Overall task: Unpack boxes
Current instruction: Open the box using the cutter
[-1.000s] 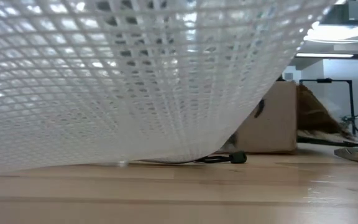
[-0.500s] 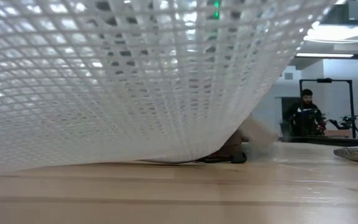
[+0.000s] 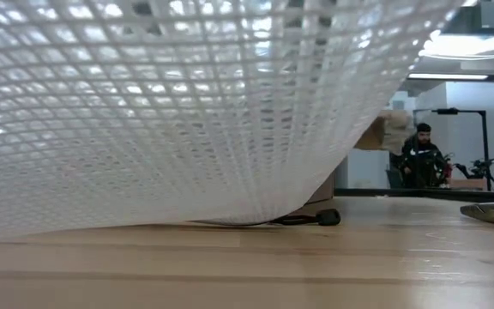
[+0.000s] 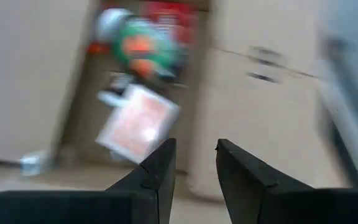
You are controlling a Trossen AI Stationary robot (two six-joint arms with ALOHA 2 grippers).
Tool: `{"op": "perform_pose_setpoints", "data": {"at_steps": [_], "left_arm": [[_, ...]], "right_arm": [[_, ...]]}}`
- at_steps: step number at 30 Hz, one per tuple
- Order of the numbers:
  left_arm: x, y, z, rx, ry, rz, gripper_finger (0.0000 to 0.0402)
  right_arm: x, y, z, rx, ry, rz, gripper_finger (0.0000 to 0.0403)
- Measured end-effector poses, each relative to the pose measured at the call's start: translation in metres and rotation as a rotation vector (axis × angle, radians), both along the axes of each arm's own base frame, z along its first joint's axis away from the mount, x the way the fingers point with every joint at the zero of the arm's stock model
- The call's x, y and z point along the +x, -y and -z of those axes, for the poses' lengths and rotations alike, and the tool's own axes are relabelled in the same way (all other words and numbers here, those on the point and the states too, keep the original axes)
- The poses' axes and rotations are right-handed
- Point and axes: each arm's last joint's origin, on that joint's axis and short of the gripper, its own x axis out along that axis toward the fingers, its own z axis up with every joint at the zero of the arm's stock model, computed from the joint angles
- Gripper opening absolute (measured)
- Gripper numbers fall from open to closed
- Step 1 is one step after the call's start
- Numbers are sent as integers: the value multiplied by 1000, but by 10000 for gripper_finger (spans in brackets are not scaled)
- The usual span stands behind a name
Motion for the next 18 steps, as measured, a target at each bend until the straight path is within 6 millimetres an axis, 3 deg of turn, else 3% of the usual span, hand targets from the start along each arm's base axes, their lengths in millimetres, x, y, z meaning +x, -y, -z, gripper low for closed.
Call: {"op": "perform_pose_setpoints", "data": {"at_steps": [3,7,13,18], "left_arm": [[5,22,23,-18,-10,-43,0],[21,31,44,4,44,-131,0],[58,20,73,88,89,-166,0],[60,22,106,82,-37,-172,0]], "right_arm": [[18,-15,8,81,67,-166,102],[39,-21,33,45,42,-270,102],[50,6,77,48,-85,-234,102],[41,32,79,-59,-158,-147,102]]}}
